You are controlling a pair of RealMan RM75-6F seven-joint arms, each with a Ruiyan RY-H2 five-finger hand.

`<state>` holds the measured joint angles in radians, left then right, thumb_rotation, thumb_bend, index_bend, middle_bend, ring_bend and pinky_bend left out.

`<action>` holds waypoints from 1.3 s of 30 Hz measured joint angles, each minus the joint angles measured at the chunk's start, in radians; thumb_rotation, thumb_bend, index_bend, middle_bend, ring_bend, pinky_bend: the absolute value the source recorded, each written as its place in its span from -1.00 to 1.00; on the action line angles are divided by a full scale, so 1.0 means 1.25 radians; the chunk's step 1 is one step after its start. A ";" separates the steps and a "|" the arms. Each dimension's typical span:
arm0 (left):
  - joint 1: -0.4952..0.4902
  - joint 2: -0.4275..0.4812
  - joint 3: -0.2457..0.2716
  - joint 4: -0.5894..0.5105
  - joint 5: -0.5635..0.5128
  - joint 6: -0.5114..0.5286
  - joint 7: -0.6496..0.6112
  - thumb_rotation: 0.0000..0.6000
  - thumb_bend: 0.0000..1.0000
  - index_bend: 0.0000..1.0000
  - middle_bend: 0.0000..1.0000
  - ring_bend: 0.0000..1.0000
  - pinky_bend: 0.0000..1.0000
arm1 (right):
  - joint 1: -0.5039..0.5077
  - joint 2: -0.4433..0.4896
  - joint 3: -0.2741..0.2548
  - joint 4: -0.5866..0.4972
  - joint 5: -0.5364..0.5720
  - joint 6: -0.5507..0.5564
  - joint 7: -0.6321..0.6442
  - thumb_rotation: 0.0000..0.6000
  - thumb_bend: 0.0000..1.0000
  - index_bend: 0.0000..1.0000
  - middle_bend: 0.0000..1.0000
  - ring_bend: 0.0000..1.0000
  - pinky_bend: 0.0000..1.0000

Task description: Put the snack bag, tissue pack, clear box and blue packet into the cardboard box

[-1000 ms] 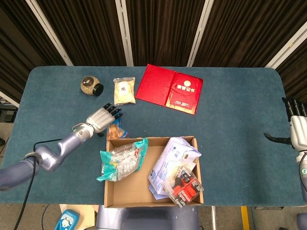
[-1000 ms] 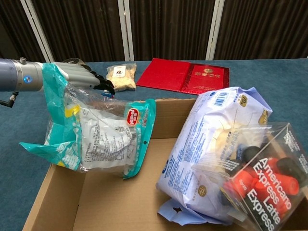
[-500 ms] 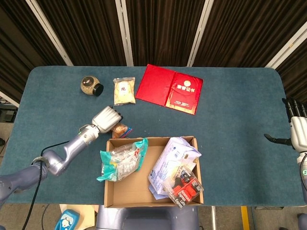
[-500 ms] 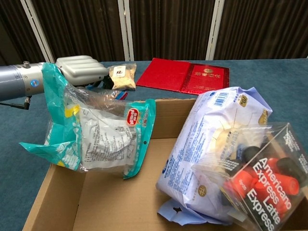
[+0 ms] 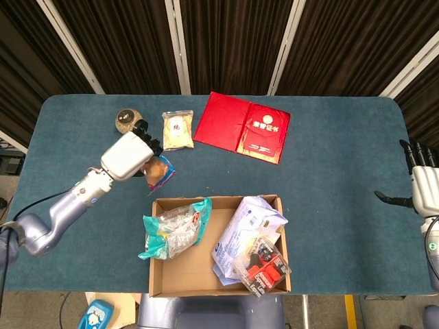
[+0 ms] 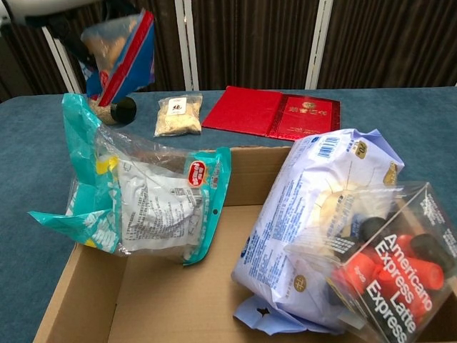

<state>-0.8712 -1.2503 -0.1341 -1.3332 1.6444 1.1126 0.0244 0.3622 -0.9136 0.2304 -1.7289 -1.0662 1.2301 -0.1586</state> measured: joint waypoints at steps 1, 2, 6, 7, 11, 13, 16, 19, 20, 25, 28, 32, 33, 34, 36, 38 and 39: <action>0.004 0.007 -0.005 -0.018 0.003 0.017 -0.006 1.00 -0.02 0.49 0.15 0.01 -0.15 | 0.000 0.000 0.000 -0.002 0.000 0.001 -0.003 1.00 -1.00 -0.96 -1.00 -1.00 -0.97; 0.008 0.013 -0.009 -0.034 0.007 0.033 -0.011 1.00 -0.03 0.49 0.14 0.00 -0.15 | 0.000 0.001 0.001 -0.004 -0.001 0.003 -0.006 1.00 -1.00 -0.96 -1.00 -1.00 -0.97; 0.008 0.017 -0.021 -0.083 0.045 0.075 -0.024 1.00 -0.06 0.45 0.10 -0.03 -0.15 | 0.002 0.003 0.006 -0.021 -0.003 0.018 -0.023 1.00 -1.00 -0.96 -1.00 -1.00 -0.97; 0.005 0.013 -0.022 -0.088 0.055 0.082 -0.025 1.00 -0.06 0.44 0.10 -0.03 -0.15 | 0.002 0.003 0.007 -0.022 -0.002 0.019 -0.026 1.00 -1.00 -0.96 -1.00 -1.00 -0.97; -0.011 -0.026 -0.022 -0.100 0.085 0.091 -0.028 1.00 -0.11 0.40 0.04 -0.06 -0.16 | 0.004 0.001 0.011 -0.025 0.006 0.025 -0.041 1.00 -1.00 -0.96 -1.00 -1.00 -0.97; -0.023 -0.053 -0.021 -0.102 0.095 0.091 -0.029 1.00 -0.17 0.36 -0.01 -0.10 -0.16 | 0.005 0.000 0.014 -0.024 0.016 0.025 -0.045 1.00 -1.00 -0.96 -1.00 -1.00 -0.97; -0.038 -0.092 -0.019 -0.101 0.104 0.086 -0.031 1.00 -0.35 0.27 -0.11 -0.18 -0.21 | 0.005 0.000 0.018 -0.021 0.034 0.023 -0.049 1.00 -1.00 -0.96 -1.00 -1.00 -0.97; -0.052 -0.134 -0.016 -0.098 0.111 0.079 -0.036 1.00 -0.71 -0.05 -0.41 -0.47 -0.46 | 0.006 0.002 0.023 -0.016 0.050 0.019 -0.049 1.00 -1.00 -0.97 -1.00 -1.00 -0.97; -0.056 -0.146 -0.014 -0.097 0.113 0.077 -0.037 1.00 -0.81 -0.18 -0.53 -0.58 -0.55 | 0.006 0.003 0.025 -0.015 0.053 0.017 -0.048 1.00 -1.00 -0.97 -1.00 -1.00 -0.97; -0.073 -0.175 0.009 -0.100 0.124 0.046 -0.044 1.00 -1.00 -0.82 -1.00 -1.00 -0.92 | 0.002 0.006 0.024 -0.011 0.054 0.013 -0.040 1.00 -1.00 -0.97 -1.00 -1.00 -0.97; -0.075 -0.167 0.016 -0.117 0.120 0.037 -0.048 1.00 -1.00 -0.88 -1.00 -1.00 -0.97 | 0.002 0.007 0.022 -0.009 0.054 0.007 -0.039 1.00 -1.00 -0.97 -1.00 -1.00 -0.97; -0.070 -0.148 0.013 -0.147 0.099 0.033 -0.052 1.00 -1.00 -0.89 -1.00 -1.00 -0.98 | 0.002 0.009 0.021 -0.010 0.054 0.003 -0.041 1.00 -1.00 -0.97 -1.00 -1.00 -0.97; -0.066 -0.140 0.010 -0.158 0.092 0.035 -0.053 1.00 -1.00 -0.89 -1.00 -1.00 -0.98 | 0.002 0.009 0.020 -0.011 0.052 0.003 -0.042 1.00 -1.00 -0.97 -1.00 -1.00 -0.97; -0.062 -0.133 0.009 -0.166 0.088 0.038 -0.052 1.00 -1.00 -0.89 -1.00 -1.00 -0.98 | 0.002 0.009 0.020 -0.013 0.051 0.005 -0.043 1.00 -1.00 -0.97 -1.00 -1.00 -0.97; -0.050 -0.114 0.006 -0.182 0.081 0.051 -0.045 1.00 -1.00 -0.89 -1.00 -1.00 -0.97 | 0.001 0.010 0.019 -0.018 0.049 0.007 -0.044 1.00 -1.00 -0.97 -1.00 -1.00 -0.97; -0.036 -0.098 0.004 -0.196 0.075 0.066 -0.035 1.00 -1.00 -0.89 -1.00 -1.00 -0.96 | 0.000 0.012 0.019 -0.024 0.046 0.009 -0.045 1.00 -1.00 -0.97 -1.00 -1.00 -0.97; -0.023 -0.083 0.005 -0.206 0.070 0.077 -0.026 1.00 -1.00 -0.89 -1.00 -1.00 -0.95 | -0.002 0.013 0.018 -0.030 0.044 0.010 -0.044 1.00 -1.00 -0.97 -1.00 -1.00 -0.97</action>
<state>-0.9004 -1.3544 -0.1285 -1.5912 1.7322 1.2090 -0.0080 0.3603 -0.8968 0.2533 -1.7660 -1.0113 1.2429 -0.2138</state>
